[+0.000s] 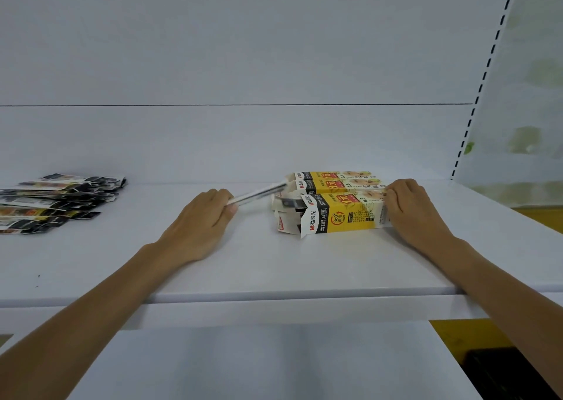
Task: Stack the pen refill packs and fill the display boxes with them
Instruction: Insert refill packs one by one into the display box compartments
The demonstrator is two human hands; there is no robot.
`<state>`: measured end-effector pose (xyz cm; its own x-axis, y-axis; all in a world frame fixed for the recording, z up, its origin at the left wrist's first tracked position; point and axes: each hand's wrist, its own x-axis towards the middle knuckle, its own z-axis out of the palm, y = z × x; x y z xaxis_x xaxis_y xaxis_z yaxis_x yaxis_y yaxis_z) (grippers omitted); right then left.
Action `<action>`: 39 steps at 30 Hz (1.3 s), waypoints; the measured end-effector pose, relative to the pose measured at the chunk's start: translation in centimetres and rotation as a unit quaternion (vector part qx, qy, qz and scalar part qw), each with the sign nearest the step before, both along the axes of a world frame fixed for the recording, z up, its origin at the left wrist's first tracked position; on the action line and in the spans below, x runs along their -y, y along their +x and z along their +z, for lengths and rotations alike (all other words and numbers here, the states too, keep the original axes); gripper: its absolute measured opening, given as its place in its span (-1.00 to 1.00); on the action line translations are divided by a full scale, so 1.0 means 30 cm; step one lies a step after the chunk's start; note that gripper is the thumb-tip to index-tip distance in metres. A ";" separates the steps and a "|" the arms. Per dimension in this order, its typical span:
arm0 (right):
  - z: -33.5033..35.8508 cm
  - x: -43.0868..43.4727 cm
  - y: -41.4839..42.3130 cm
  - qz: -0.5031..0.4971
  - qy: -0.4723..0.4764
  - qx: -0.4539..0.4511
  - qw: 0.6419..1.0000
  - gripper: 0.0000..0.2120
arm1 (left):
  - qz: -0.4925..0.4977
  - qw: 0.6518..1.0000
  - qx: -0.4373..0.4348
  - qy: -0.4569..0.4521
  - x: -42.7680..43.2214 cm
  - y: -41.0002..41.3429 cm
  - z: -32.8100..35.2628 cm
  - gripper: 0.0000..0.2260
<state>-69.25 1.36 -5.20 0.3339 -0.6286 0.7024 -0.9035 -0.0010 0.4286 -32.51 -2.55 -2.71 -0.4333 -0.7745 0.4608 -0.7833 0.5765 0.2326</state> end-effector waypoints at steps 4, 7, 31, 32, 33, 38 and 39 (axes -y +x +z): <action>-0.004 0.006 -0.002 0.003 -0.010 -0.005 1.000 -0.71 | 0.007 0.999 -0.040 -0.003 -0.006 0.012 0.016 -0.78; -0.005 0.006 -0.005 0.005 -0.013 -0.013 1.000 -0.72 | -0.012 0.999 0.034 -0.008 -0.010 -0.007 0.011 -0.78; -0.005 0.004 -0.004 0.008 -0.013 -0.010 1.000 -0.73 | -0.051 0.984 0.161 -0.052 0.017 -0.037 0.001 -0.28; -0.004 0.004 -0.004 0.007 -0.014 -0.010 1.000 -0.72 | -0.054 0.985 0.159 -0.050 0.013 -0.043 0.003 -0.32; -0.005 0.004 -0.003 0.007 -0.014 -0.011 1.000 -0.72 | -0.056 0.985 0.153 -0.048 0.009 -0.051 0.005 -0.39; -0.005 0.006 -0.001 0.007 -0.013 -0.008 1.000 -0.71 | -0.057 0.987 0.142 -0.042 -0.002 -0.117 0.022 -0.70; -0.004 0.004 -0.001 0.008 -0.014 -0.005 1.000 -0.71 | -0.061 0.987 0.144 -0.042 -0.003 -0.138 0.024 -0.70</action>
